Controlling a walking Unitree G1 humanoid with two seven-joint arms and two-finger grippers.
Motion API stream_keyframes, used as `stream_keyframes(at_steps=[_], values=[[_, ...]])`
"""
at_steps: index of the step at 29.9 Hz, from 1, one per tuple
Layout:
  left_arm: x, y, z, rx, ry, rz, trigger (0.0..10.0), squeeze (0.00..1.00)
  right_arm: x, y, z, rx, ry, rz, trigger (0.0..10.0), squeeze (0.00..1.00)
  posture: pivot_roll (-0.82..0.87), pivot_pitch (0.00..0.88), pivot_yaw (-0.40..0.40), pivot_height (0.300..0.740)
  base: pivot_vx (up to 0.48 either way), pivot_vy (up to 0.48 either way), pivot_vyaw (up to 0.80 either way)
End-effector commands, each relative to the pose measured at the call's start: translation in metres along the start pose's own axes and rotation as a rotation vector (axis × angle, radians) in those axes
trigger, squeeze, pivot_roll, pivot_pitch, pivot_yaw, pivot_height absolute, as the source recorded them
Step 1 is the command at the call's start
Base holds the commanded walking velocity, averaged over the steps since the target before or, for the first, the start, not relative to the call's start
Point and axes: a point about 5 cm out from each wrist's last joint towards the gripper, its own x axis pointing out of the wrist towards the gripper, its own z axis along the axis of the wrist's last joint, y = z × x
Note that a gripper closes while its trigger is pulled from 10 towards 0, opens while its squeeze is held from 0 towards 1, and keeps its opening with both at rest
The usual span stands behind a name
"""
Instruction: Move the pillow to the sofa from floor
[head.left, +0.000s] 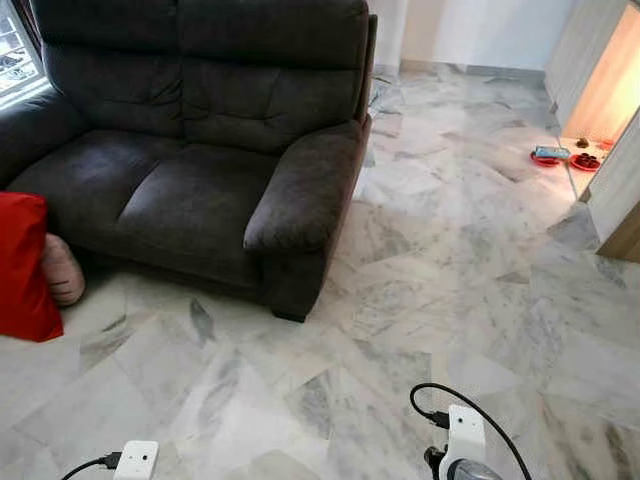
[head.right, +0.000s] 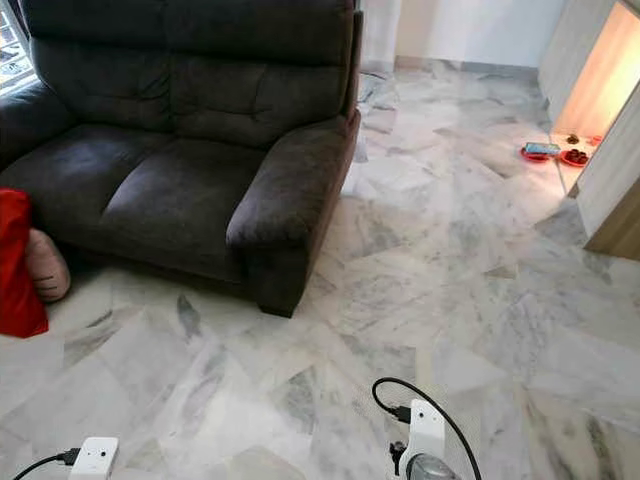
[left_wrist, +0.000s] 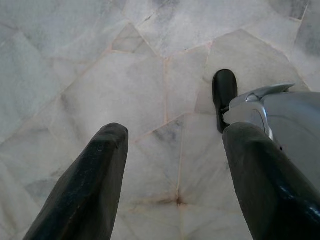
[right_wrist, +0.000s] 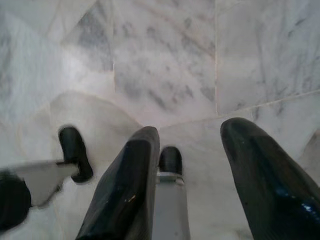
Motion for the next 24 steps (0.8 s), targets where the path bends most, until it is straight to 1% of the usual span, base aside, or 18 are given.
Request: stream_keyframes(at_steps=[1, 4, 8, 11, 13, 14, 15, 17, 20, 21, 22, 24], values=[[-0.001, 0.005, -0.004, 0.018, 0.017, 0.007, 10.0, 0.0, 0.0, -0.001, 0.0, -0.034, 0.015, -0.003, 10.0, 0.0, -0.01, 0.028, 0.041, 0.74, 0.0, 0.0, 0.0], [-0.001, 0.004, -0.004, 0.018, 0.017, 0.007, 10.0, 0.0, 0.0, -0.002, -0.001, -0.052, 0.044, -0.027, 10.0, 0.0, 0.0, 0.02, 0.036, 0.74, 0.0, 0.0, 0.0], [-0.001, 0.004, -0.004, 0.013, 0.015, 0.008, 10.0, 0.0, 0.0, -0.003, -0.001, -0.031, 0.047, -0.036, 10.0, 0.0, -0.01, 0.024, 0.034, 0.74, 0.0, 0.0, 0.0], [-0.001, 0.003, -0.003, 0.013, 0.015, 0.007, 10.0, 0.0, -0.001, -0.005, -0.002, -0.046, 0.09, -0.054, 10.0, 0.0, -0.02, 0.024, 0.03, 0.74, 0.0, 0.0, 0.0], [-0.001, 0.003, -0.003, 0.012, 0.014, 0.006, 10.0, 0.0, -0.001, -0.005, -0.002, -0.052, 0.084, -0.059, 10.0, 0.0, -0.01, 0.021, 0.028, 0.74, 0.0, 0.0, 0.0], [-0.001, 0.003, -0.003, 0.011, 0.014, 0.005, 10.0, 0.0, 0.0, -0.006, 0.001, -0.026, 0.039, -0.073, 10.0, 0.0, -0.01, 0.021, 0.026, 0.74, 0.0, 0.0, 0.0], [-0.001, 0.002, -0.003, 0.009, 0.013, 0.004, 10.0, 0.0, 0.0, -0.005, 0.003, 0.036, -0.02, -0.074, 10.0, 0.0, -0.01, 0.021, 0.024, 0.74, 0.0, 0.0, 0.0], [-0.001, 0.002, -0.003, 0.007, 0.011, 0.004, 10.0, 0.0, -0.001, -0.004, 0.007, 0.129, -0.105, -0.07, 10.0, 0.0, -0.01, 0.019, 0.024, 0.74, 0.0, 0.0, 0.0], [-0.001, 0.002, -0.003, 0.006, 0.01, 0.004, 10.0, 0.0, -0.002, -0.003, 0.012, 0.159, -0.18, -0.058, 10.0, 0.0, -0.01, 0.017, 0.023, 0.74, 0.0, 0.0, 0.0], [-0.001, 0.002, -0.002, 0.007, 0.01, 0.004, 10.0, 0.0, -0.003, -0.003, 0.016, 0.172, -0.232, -0.049, 10.0, 0.0, -0.01, 0.017, 0.023, 0.74, 0.0, 0.0, 0.0], [-0.001, 0.002, -0.002, 0.007, 0.01, 0.004, 10.0, 0.0, -0.003, -0.003, 0.016, 0.172, -0.232, -0.049, 10.0, 0.0, -0.01, 0.017, 0.023, 0.74, 0.0, 0.0, 0.0], [0.0, 0.002, -0.002, 0.005, 0.008, 0.006, 10.0, 0.0, -0.005, -0.003, 0.023, 0.218, -0.326, -0.034, 10.0, 0.0, -0.01, 0.015, 0.021, 0.74, 0.0, 0.0, 0.0]])
